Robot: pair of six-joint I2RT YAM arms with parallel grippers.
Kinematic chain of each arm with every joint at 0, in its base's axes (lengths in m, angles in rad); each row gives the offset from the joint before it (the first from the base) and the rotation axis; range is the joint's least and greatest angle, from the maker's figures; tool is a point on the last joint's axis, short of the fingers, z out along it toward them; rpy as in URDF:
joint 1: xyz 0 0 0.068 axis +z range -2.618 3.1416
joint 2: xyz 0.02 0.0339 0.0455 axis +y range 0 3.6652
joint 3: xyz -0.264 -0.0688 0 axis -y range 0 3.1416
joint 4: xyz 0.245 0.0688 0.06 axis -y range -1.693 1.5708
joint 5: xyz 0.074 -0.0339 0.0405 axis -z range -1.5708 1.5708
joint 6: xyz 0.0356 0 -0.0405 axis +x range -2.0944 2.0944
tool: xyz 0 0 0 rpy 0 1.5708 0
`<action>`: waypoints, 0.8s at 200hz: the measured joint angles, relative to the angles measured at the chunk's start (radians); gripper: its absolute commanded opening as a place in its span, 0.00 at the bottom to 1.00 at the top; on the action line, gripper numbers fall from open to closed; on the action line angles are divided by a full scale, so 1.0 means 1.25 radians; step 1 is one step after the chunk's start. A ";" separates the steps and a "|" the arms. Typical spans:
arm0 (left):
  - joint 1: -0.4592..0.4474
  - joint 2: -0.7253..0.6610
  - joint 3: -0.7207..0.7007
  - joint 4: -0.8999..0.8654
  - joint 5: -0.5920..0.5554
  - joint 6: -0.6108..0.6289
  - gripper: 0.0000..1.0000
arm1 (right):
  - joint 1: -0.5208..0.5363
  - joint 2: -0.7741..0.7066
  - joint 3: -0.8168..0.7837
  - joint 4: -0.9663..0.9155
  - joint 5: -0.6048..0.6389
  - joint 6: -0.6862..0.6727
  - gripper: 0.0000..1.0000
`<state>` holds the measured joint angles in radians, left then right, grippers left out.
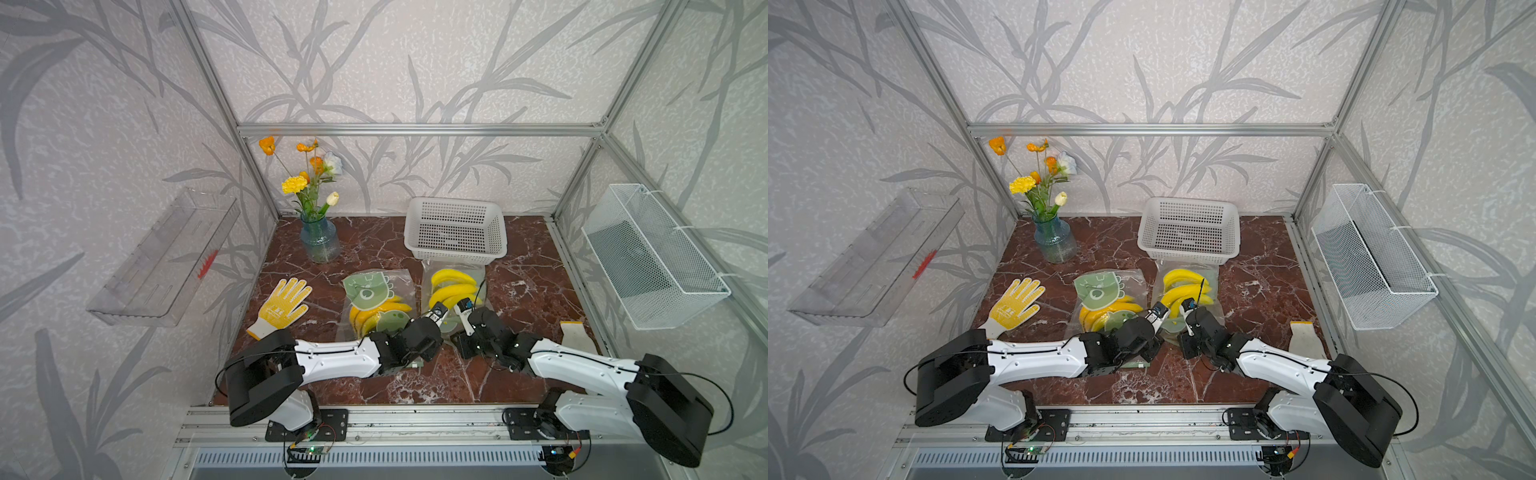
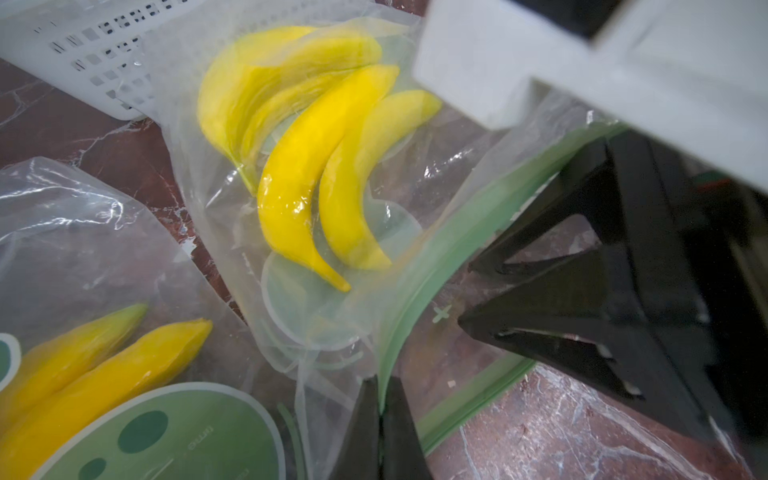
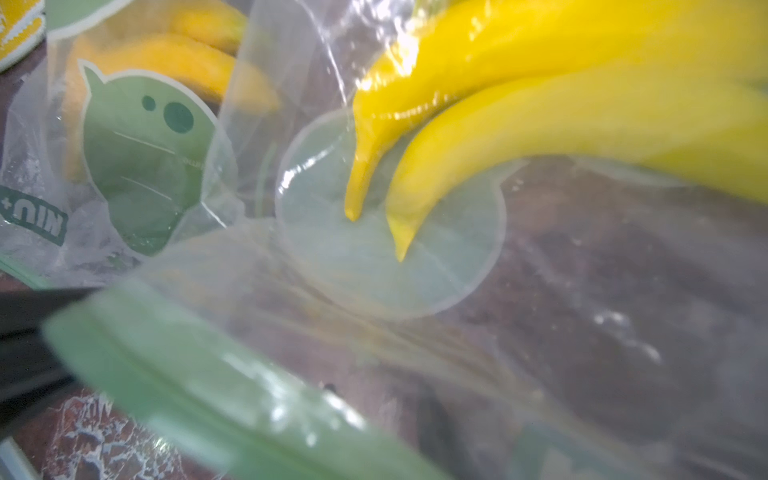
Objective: Open the zip-top bag and take out the banana
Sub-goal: Pick up the banana from the zipper food storage bag.
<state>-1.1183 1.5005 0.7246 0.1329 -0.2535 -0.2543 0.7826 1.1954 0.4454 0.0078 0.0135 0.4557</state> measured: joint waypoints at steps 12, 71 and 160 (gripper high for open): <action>-0.001 0.007 0.000 0.012 0.000 -0.006 0.00 | 0.000 -0.001 0.000 0.029 0.013 0.016 0.39; -0.001 0.017 -0.002 0.059 0.002 -0.019 0.00 | 0.000 0.136 0.022 0.134 0.053 0.048 0.43; -0.001 0.036 -0.013 0.092 0.016 -0.034 0.00 | -0.001 0.172 0.025 0.221 0.117 0.056 0.42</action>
<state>-1.1191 1.5455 0.7086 0.2485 -0.2337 -0.2966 0.7818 1.4105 0.4763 0.2836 0.1593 0.5262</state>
